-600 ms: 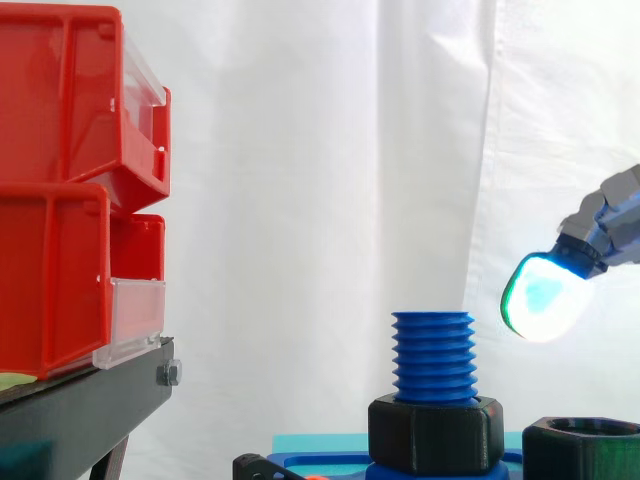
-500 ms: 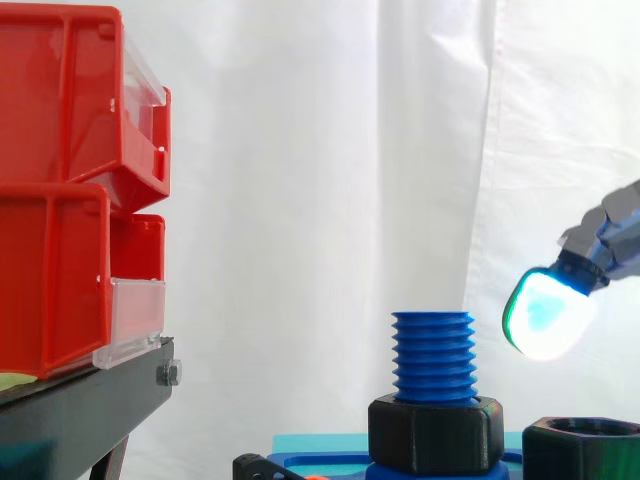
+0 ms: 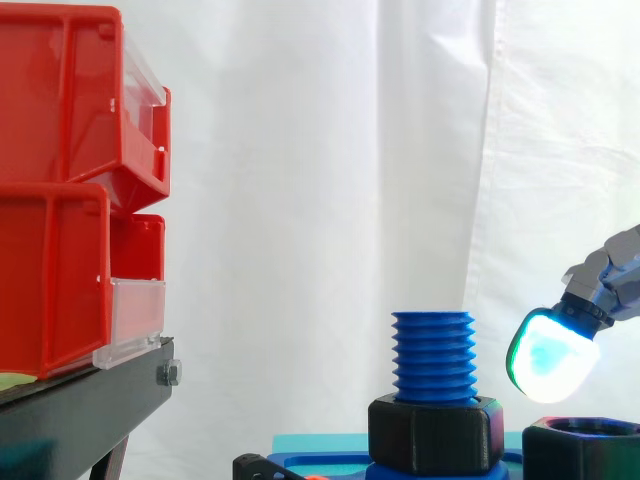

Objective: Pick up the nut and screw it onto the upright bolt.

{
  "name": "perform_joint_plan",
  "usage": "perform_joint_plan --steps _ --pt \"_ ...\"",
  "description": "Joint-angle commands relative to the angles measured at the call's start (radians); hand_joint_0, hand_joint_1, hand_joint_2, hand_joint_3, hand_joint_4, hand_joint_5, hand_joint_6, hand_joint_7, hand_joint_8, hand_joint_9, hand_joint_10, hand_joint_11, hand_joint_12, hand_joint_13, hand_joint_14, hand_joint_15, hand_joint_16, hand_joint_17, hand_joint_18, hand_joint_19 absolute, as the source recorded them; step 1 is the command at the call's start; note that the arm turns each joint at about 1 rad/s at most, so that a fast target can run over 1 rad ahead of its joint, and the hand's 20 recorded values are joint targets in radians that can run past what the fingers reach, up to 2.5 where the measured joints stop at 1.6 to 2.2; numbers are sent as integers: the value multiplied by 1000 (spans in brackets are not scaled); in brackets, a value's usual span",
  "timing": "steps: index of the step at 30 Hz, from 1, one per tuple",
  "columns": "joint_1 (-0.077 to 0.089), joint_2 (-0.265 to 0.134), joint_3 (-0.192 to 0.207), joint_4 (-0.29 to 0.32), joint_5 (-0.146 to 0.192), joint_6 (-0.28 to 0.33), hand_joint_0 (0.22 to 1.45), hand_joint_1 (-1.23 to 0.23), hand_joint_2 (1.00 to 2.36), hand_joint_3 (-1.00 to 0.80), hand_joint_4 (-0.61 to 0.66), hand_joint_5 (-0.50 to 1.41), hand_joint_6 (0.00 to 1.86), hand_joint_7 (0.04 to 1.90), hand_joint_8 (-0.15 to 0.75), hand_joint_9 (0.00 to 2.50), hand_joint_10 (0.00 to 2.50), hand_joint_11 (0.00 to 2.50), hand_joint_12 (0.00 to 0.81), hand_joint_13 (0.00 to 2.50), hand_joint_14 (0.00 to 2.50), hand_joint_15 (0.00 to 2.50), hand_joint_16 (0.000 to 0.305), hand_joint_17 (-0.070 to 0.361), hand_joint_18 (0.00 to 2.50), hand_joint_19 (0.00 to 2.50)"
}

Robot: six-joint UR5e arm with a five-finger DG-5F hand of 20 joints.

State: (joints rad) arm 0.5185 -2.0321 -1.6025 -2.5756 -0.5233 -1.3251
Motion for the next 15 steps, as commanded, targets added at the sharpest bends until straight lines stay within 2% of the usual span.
perform_joint_plan --steps 1,5,9,15 --pt "0 0 -1 0 0 -3 391 -657 1000 -500 270 -276 502 691 302 67 0 0 455 6 0 0 62 140 0 0" --pt "0 0 -1 -3 2 -6 383 -660 1000 -500 274 -276 502 698 305 66 0 0 458 7 0 0 63 142 0 0" --pt "0 0 -1 0 22 -9 370 -662 1000 -500 279 -274 502 718 313 66 0 0 466 5 0 0 65 145 0 0" --pt "0 -2 1 18 25 -26 363 -667 1000 -500 281 -272 502 750 317 65 0 0 469 6 0 0 66 148 0 0"
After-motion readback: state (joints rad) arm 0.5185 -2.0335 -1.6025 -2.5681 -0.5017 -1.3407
